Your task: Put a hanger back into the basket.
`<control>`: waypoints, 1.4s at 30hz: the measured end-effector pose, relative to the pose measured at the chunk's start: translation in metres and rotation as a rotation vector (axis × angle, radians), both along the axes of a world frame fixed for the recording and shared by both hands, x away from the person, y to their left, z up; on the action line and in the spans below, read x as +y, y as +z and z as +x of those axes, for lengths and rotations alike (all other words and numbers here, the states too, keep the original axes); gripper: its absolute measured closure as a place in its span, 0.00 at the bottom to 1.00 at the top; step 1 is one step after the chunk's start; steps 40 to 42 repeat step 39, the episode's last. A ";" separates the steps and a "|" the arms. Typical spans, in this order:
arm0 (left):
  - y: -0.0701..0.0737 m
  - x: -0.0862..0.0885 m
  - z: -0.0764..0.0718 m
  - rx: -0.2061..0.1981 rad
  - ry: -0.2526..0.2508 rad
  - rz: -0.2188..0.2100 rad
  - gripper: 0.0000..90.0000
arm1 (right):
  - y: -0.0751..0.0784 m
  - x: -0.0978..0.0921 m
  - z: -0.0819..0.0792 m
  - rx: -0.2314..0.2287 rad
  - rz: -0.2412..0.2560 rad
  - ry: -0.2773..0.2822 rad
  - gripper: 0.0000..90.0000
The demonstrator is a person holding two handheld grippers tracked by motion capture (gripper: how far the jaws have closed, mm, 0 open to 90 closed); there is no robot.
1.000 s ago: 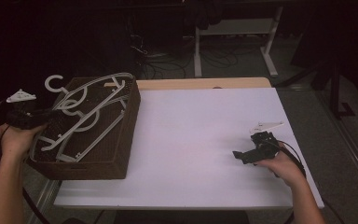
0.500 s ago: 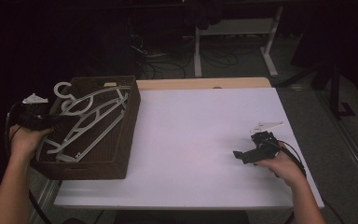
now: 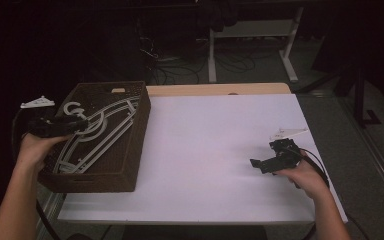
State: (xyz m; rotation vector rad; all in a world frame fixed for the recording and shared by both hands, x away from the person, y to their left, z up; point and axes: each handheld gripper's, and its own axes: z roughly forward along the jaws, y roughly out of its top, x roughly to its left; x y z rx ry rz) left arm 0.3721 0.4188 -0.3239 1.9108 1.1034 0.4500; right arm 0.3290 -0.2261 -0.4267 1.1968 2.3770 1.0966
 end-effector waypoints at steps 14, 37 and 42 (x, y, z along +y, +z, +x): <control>-0.003 -0.090 -0.021 -0.040 -0.286 -0.110 0.27 | 0.034 0.006 -0.010 -0.061 0.069 0.028 0.00; -0.020 -0.139 -0.031 -0.044 -0.430 -0.095 0.02 | 0.058 0.024 -0.026 -0.109 0.094 0.101 0.00; -0.021 -0.139 -0.032 -0.043 -0.437 -0.096 0.02 | 0.057 0.024 -0.026 -0.111 0.093 0.104 0.00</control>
